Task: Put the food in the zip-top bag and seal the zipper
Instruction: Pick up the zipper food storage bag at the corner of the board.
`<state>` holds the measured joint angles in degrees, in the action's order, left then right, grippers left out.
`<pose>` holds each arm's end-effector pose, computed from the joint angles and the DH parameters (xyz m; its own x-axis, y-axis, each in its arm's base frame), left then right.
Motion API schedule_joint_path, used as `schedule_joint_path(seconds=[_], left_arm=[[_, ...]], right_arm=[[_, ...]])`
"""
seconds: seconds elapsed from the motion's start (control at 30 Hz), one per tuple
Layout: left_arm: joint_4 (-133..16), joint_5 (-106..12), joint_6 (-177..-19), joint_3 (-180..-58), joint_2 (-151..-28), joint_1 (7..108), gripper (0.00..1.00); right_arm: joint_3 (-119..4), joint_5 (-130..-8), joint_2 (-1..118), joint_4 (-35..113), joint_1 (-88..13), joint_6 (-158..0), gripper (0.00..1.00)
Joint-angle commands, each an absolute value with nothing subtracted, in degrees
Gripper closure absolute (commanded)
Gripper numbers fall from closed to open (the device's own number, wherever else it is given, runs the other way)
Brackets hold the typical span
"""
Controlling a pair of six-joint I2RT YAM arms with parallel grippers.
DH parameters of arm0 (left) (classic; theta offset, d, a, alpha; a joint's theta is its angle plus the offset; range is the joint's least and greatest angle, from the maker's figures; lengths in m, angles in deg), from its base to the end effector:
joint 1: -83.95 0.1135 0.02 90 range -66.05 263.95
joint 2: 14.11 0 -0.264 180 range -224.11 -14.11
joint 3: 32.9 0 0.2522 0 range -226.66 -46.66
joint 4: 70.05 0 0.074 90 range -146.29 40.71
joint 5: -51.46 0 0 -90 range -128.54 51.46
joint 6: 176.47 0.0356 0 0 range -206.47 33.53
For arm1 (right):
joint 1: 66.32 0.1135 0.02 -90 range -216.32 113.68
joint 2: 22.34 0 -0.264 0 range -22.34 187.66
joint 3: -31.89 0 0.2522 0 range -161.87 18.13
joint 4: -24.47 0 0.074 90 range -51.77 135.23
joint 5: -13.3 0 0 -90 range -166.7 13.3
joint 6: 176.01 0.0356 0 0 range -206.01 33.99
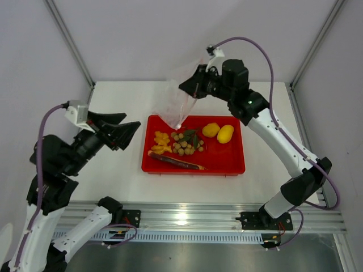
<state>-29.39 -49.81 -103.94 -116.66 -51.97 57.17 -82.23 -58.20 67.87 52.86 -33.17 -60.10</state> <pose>0.0822 -0.0493 0.4666 -0.1070 -0.2758 -0.9552 0.6117 0.7391 -0.2819 0.2944 0.2057 0.4713 -0.4011 0.2329 -0.8859 -0.6761 0.5772 0.4579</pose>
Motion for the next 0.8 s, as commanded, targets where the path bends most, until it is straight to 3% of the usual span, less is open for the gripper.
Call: schedule_joint_path(seconds=[0.0,0.33,0.53,0.77], left_arm=[[-25.1,-49.6,-104.3,-119.7,-51.0,56.7,0.31],[-19.0,-48.0,-104.6,-115.0,-45.7,56.7,0.34],[-17.2,-47.5,-104.1,-113.4,-44.2,56.7,0.35],[-18.4,-47.0,-104.2,-114.0,-41.6,56.7,0.37]], right_arm=[[-82.9,-61.5,69.0,58.8,-28.1,-62.8,1.0],[-79.0,-56.6,72.6,50.1,-16.5,-56.1,1.0],[-77.2,-50.7,73.9,41.5,-15.4,-49.8,1.0],[-76.5,-56.8,66.7,40.0,-14.1,-54.5,1.0]])
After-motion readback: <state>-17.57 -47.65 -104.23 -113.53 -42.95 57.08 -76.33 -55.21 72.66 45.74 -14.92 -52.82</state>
